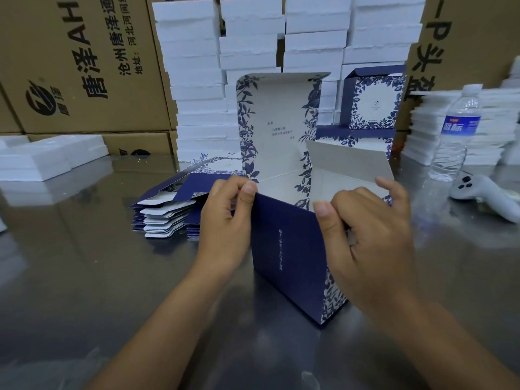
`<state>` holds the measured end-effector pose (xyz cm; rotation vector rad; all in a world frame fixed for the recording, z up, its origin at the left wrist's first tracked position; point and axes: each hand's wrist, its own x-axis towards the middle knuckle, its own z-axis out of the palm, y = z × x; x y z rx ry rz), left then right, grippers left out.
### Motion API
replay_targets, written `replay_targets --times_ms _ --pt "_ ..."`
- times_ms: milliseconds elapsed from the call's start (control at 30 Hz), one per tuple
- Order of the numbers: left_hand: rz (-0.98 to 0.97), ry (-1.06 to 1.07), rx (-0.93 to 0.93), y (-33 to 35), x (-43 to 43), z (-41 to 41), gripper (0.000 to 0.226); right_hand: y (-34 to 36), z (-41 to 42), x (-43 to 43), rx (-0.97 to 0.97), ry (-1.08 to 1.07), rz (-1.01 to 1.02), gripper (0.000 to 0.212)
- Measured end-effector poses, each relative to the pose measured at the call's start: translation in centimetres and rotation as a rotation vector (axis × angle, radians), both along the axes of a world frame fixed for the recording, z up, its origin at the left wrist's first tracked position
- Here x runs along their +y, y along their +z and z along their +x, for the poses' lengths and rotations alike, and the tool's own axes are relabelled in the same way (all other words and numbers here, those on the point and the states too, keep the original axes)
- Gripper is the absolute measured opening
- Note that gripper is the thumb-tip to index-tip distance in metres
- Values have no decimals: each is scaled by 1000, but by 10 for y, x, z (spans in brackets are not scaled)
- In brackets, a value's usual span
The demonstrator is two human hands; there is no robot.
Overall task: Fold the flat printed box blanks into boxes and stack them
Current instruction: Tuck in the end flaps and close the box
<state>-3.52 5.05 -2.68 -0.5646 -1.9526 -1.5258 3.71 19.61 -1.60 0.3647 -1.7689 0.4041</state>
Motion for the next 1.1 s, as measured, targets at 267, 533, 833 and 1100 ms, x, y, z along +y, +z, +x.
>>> replay_targets --times_ms 267,533,833,1100 --pt "83 -39 -57 2 2 7 26 9 -1 21 102 38 -112 30" --pt "358 -247 -320 11 8 17 22 22 -8 35 -405 364 -1109 30" --pt "428 -306 -373 14 9 16 20 29 -3 44 -1003 713 -1063 38" --pt "477 -355 -394 16 8 18 22 28 1 44 -1147 674 -961 41"
